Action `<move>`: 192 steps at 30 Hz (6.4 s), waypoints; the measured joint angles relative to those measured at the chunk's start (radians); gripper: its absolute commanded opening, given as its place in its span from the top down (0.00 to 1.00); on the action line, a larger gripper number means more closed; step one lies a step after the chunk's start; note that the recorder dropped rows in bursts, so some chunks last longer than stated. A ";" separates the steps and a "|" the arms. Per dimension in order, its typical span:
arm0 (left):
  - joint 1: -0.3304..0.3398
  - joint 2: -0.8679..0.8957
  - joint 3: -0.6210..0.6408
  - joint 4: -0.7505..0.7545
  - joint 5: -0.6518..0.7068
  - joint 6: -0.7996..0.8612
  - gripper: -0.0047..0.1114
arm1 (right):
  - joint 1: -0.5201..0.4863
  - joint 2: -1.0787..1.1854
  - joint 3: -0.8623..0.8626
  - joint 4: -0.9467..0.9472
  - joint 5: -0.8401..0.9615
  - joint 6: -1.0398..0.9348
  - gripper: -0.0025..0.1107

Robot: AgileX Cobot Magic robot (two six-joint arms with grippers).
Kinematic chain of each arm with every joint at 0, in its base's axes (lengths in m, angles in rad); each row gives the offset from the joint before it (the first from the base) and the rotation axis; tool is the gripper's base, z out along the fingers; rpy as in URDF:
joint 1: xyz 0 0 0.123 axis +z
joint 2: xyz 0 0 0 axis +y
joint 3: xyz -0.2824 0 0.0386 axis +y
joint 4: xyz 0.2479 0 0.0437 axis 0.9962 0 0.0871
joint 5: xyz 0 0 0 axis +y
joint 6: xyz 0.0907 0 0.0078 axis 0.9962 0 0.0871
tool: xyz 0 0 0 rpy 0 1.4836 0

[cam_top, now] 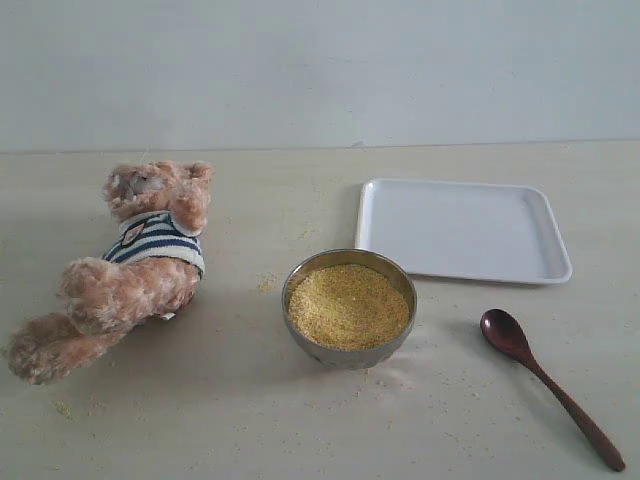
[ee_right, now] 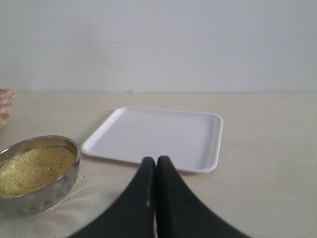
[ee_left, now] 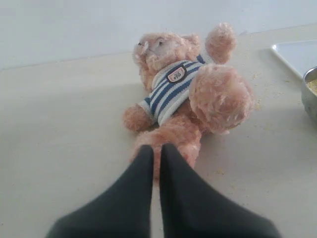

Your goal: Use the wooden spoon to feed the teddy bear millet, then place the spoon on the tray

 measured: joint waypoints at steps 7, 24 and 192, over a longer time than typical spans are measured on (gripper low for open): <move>0.000 0.000 0.000 0.000 0.000 0.000 0.92 | 0.000 0.000 0.000 0.000 0.000 0.000 0.98; 0.000 0.000 0.001 0.123 -0.244 0.244 0.92 | 0.000 0.000 0.000 0.000 0.000 0.000 0.98; 0.315 0.923 -0.381 -0.887 0.594 0.724 0.92 | 0.000 0.000 0.000 0.000 -0.002 0.000 0.98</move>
